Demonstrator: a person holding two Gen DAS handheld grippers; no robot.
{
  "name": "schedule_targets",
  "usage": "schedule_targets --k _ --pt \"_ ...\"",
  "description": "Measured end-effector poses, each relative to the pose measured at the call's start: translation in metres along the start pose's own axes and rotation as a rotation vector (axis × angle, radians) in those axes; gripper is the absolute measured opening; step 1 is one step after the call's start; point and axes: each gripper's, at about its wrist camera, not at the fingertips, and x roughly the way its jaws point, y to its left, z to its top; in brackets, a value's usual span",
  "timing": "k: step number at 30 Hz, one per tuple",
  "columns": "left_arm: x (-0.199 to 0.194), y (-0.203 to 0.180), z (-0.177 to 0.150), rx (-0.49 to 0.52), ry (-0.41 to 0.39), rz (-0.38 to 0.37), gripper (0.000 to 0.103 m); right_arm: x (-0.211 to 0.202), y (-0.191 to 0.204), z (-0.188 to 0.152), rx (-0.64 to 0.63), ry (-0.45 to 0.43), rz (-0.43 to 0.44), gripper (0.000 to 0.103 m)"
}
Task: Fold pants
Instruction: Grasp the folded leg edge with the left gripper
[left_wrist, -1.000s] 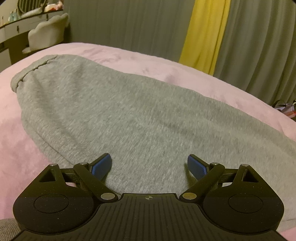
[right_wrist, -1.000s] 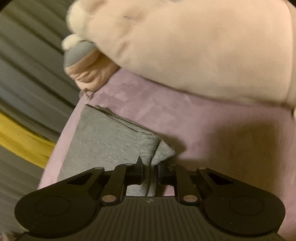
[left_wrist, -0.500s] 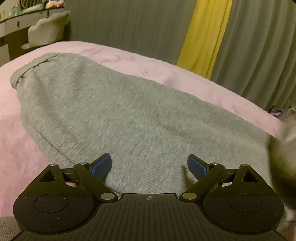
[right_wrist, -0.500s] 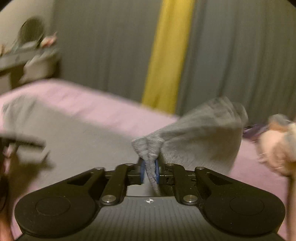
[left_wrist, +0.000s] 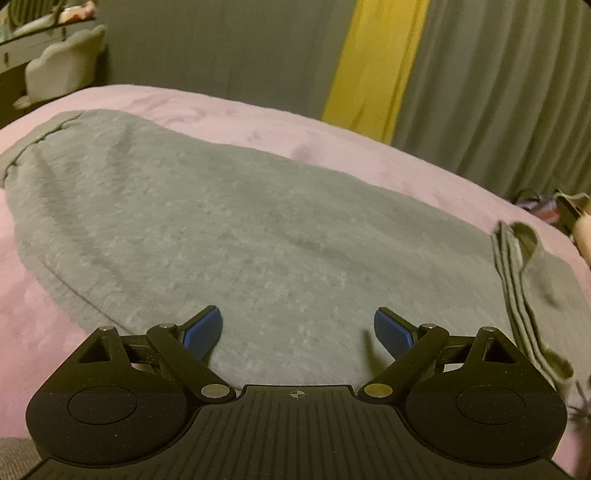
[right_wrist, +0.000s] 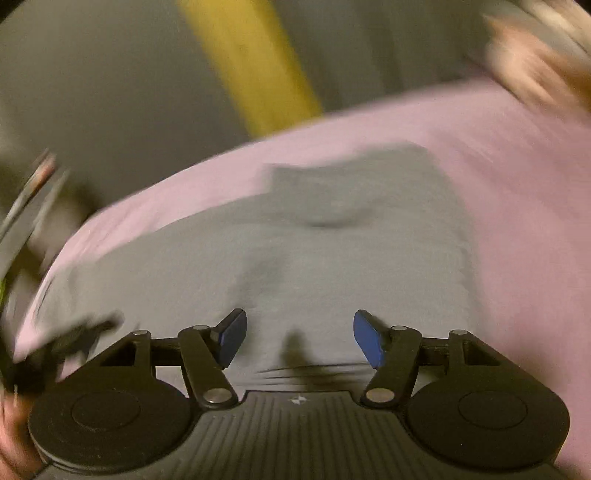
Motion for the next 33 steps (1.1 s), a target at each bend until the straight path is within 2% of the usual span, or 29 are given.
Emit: schedule_targets --k 1,2,4,5,7,8,10,13,16,17,18,20,23,26,27,28,29,31,33 --pt "-0.002 -0.002 0.000 0.005 0.006 -0.019 0.093 0.005 -0.010 0.002 0.073 0.041 -0.055 0.052" --pt "-0.005 -0.004 0.001 0.008 0.008 -0.044 0.093 0.007 -0.017 0.003 0.133 0.059 -0.072 0.047" --pt "-0.009 -0.011 0.006 0.018 0.017 -0.101 0.093 0.003 -0.016 0.005 0.153 0.044 -0.065 0.047" --pt "-0.010 -0.017 0.009 0.013 0.027 -0.134 0.093 0.001 -0.011 0.006 0.122 0.030 -0.100 0.047" --pt "-0.009 -0.029 0.015 -0.013 0.063 -0.217 0.093 -0.003 -0.005 0.007 0.051 0.008 -0.160 0.051" --pt "-0.007 -0.036 0.018 -0.027 0.083 -0.262 0.093 -0.006 -0.004 0.007 0.032 0.000 -0.158 0.054" --pt "0.002 -0.055 0.024 -0.034 0.134 -0.346 0.092 -0.013 -0.009 0.008 0.021 -0.025 -0.136 0.072" --pt "0.023 -0.087 0.033 -0.036 0.223 -0.444 0.090 -0.031 -0.019 0.007 -0.036 -0.105 -0.109 0.080" --pt "0.053 -0.115 0.038 -0.059 0.329 -0.500 0.084 -0.039 -0.036 0.004 0.029 -0.140 -0.009 0.083" --pt "0.062 -0.123 0.038 -0.063 0.364 -0.513 0.081 -0.038 -0.042 0.003 0.060 -0.151 0.010 0.083" --pt "0.072 -0.129 0.038 -0.068 0.400 -0.517 0.073 -0.036 -0.046 0.004 0.085 -0.157 0.015 0.082" --pt "0.088 -0.142 0.036 -0.070 0.447 -0.515 0.070 -0.032 -0.053 0.004 0.128 -0.155 0.035 0.082" --pt "0.102 -0.151 0.033 -0.089 0.437 -0.496 0.070 -0.024 -0.057 0.006 0.143 -0.142 0.050 0.082" --pt "0.111 -0.154 0.033 -0.178 0.443 -0.511 0.070 -0.020 -0.056 0.005 0.130 -0.130 0.055 0.083" --pt "0.113 -0.154 0.033 -0.204 0.450 -0.524 0.066 -0.019 -0.056 0.005 0.130 -0.131 0.064 0.083" --pt "0.116 -0.154 0.032 -0.223 0.456 -0.524 0.055 -0.019 -0.057 0.005 0.136 -0.135 0.074 0.083" --pt "0.119 -0.154 0.032 -0.228 0.457 -0.512 0.049 -0.019 -0.059 0.005 0.145 -0.138 0.080 0.083" --pt "0.120 -0.156 0.030 -0.204 0.453 -0.487 0.024 -0.019 -0.063 0.005 0.165 -0.141 0.097 0.084" --pt "0.118 -0.158 0.030 -0.185 0.441 -0.485 0.018 -0.020 -0.066 0.004 0.182 -0.146 0.111 0.084"
